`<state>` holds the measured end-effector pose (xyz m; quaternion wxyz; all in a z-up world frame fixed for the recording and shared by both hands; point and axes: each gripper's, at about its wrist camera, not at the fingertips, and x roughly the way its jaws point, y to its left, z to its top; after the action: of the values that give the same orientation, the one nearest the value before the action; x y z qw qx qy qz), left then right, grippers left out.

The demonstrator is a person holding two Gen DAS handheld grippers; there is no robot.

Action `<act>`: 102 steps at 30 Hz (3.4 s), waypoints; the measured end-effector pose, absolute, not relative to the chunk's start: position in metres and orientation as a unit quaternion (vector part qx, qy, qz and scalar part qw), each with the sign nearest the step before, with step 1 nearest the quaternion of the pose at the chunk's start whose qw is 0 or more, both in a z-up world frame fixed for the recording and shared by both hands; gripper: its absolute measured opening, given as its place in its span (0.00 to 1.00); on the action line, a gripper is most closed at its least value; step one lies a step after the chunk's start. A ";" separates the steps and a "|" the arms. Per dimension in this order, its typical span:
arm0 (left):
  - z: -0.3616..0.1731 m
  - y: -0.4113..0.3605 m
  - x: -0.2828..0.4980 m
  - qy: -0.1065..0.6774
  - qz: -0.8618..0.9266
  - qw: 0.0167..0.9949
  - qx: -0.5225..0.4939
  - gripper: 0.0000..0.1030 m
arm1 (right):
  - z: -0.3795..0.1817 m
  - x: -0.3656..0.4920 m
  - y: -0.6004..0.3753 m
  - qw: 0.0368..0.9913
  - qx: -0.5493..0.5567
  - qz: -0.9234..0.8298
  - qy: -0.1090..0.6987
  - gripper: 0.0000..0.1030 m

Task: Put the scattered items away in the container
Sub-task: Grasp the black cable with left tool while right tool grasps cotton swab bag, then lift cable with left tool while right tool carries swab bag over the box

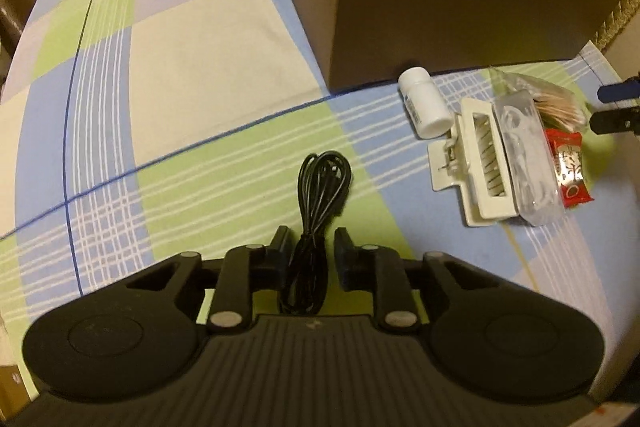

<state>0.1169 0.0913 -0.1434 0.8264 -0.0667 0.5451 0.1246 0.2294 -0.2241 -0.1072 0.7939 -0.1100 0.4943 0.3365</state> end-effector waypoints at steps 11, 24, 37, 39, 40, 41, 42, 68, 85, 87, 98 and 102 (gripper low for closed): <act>-0.146 0.109 0.128 0.527 0.213 0.814 -0.119 0.11 | -0.115 0.235 -0.199 0.781 -0.154 0.385 0.467 0.71; -0.145 0.090 0.115 0.530 0.202 0.815 -0.114 0.11 | -0.141 0.240 -0.157 0.757 -0.217 0.422 0.450 0.30; -0.144 0.064 0.101 0.538 0.189 0.813 -0.118 0.11 | -0.138 0.231 -0.208 0.779 -0.174 0.348 0.492 0.35; -0.143 0.065 0.102 0.540 0.184 0.813 -0.116 0.11 | -0.139 0.228 -0.211 0.783 -0.169 0.345 0.489 0.38; -0.144 0.064 0.103 0.542 0.181 0.813 -0.111 0.12 | -0.140 0.228 -0.212 0.784 -0.167 0.344 0.489 0.38; -0.144 0.063 0.104 0.544 0.177 0.814 -0.104 0.13 | -0.139 0.228 -0.211 0.785 -0.167 0.342 0.489 0.38; -0.144 0.061 0.105 0.545 0.175 0.814 -0.095 0.13 | -0.139 0.228 -0.209 0.786 -0.167 0.341 0.488 0.38; -0.069 0.026 0.095 0.471 0.149 0.863 -0.103 0.10 | -0.082 0.196 -0.221 0.782 -0.117 0.378 0.482 0.18; -0.002 0.008 0.170 0.383 0.094 0.917 -0.059 0.10 | -0.005 0.227 -0.208 0.820 -0.096 0.404 0.393 0.18; 0.003 0.009 0.187 0.378 0.088 0.920 -0.056 0.10 | 0.003 0.237 -0.204 0.826 -0.099 0.403 0.382 0.18; 0.006 0.028 0.277 0.373 0.069 0.920 -0.099 0.10 | 0.004 0.309 -0.171 0.842 -0.072 0.376 0.379 0.18; -0.012 0.043 0.299 0.394 0.074 0.905 -0.141 0.10 | -0.016 0.334 -0.162 0.832 -0.035 0.368 0.413 0.18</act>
<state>0.2994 0.0426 -0.0121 0.9052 -0.1411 0.3940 0.0738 0.3337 -0.1616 -0.0156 0.8323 -0.0348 0.4135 0.3677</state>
